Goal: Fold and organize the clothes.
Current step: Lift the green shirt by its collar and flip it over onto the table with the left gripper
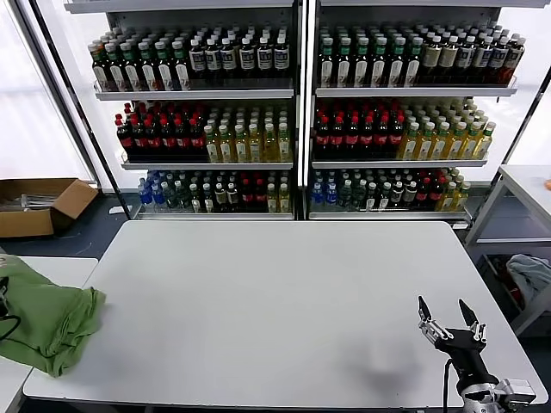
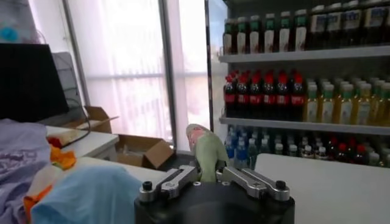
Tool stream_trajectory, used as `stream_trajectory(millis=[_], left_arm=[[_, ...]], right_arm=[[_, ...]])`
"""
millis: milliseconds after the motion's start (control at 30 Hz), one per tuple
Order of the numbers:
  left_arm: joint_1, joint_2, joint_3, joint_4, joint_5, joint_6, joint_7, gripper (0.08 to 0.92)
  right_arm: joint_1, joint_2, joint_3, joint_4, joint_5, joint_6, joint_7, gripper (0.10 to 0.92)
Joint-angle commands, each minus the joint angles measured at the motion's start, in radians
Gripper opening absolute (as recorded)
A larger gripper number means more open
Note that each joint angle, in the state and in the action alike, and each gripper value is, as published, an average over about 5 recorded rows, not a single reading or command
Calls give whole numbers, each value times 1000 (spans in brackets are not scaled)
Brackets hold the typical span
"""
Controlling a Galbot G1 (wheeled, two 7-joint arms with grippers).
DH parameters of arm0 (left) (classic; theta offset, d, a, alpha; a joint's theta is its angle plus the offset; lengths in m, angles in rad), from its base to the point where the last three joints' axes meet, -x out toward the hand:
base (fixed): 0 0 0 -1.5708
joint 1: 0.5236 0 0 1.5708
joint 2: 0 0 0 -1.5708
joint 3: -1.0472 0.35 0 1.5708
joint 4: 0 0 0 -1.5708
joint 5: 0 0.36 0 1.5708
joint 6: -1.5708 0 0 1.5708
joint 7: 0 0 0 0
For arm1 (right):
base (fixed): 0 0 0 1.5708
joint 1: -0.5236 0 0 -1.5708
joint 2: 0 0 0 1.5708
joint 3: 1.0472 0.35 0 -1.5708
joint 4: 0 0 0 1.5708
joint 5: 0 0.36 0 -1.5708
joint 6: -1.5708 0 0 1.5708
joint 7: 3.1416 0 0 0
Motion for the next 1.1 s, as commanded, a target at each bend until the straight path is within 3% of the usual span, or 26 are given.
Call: stream_trajectory(millis=[33,200,433,600,767,1100], left_arm=[[-54,-129,337,-206,81,15,-192,149],[-70,-214,664,-227,92,-32,-326,149],[-118,-295,976,-142,67,-86,-357,149],[-172,-335,1025,-104,29,-107,-372,149],[-231,-352,1032,-155,-64,-115,-408,149],[-273,-362,1015,-139,-143,-166,-375,159]], right_arm=[[-5,2,-4,11,-4,-2,2,823],[-1,8,-16,17,-17,-6,5,823],[0,1,-2,30,-16,-17,10,823],[-5,-5,15,38,-10,-25,11,823],[-10,-11,-7,47,-25,-39,-16,823],[68,-56,-205,64,-28,-165,41,823]])
